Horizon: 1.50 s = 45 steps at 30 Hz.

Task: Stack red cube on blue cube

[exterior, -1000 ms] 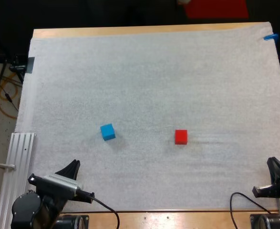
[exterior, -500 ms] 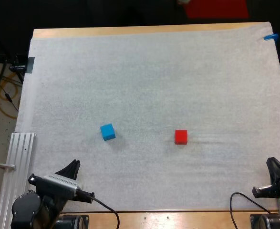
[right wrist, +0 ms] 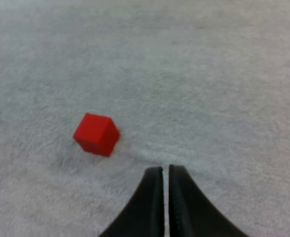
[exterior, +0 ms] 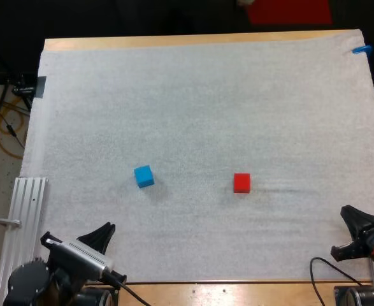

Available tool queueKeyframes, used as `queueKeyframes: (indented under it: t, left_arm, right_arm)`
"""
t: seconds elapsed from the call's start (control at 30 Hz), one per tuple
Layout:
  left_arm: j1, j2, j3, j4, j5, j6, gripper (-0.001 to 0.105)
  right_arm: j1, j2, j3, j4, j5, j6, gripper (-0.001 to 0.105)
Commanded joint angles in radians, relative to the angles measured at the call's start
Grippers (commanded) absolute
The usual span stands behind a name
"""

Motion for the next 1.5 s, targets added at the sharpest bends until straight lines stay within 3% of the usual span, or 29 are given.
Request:
queueKeyframes:
  t: [0.0, 0.23, 0.47, 0.53, 0.93, 1.17, 1.47]
  left_arm:
    - [-0.023, 0.027, -0.021, 0.022, 0.015, 0.033, 0.0]
    - [-0.112, 0.114, -0.1, 0.091, 0.035, 0.122, 0.006]
    - [-0.114, 0.141, -0.118, 0.112, 0.035, 0.129, 0.045]
    - [-0.114, 0.145, -0.118, 0.127, 0.035, 0.129, 0.05]
    - [-0.114, 0.156, -0.118, 0.17, 0.021, 0.129, 0.051]
    - [-0.114, 0.156, -0.118, 0.17, 0.021, 0.129, 0.051]
    - [-0.114, 0.158, -0.118, 0.17, 0.021, 0.129, 0.051]
  right_arm:
    - [0.019, 0.023, -0.027, -0.006, -0.013, -0.036, 0.0]
    - [0.094, 0.157, -0.11, -0.005, -0.012, -0.068, 0.0]
    - [0.161, 0.309, -0.195, -0.003, 0.006, -0.116, 0.0]
    - [0.178, 0.343, -0.216, -0.003, 0.018, -0.132, 0.0]
    - [0.318, 0.546, -0.284, -0.005, 0.066, -0.184, 0.0]
    - [0.422, 0.628, -0.328, -0.022, 0.157, -0.2, 0.0]
    - [0.448, 0.771, -0.365, -0.037, 0.19, -0.242, 0.0]
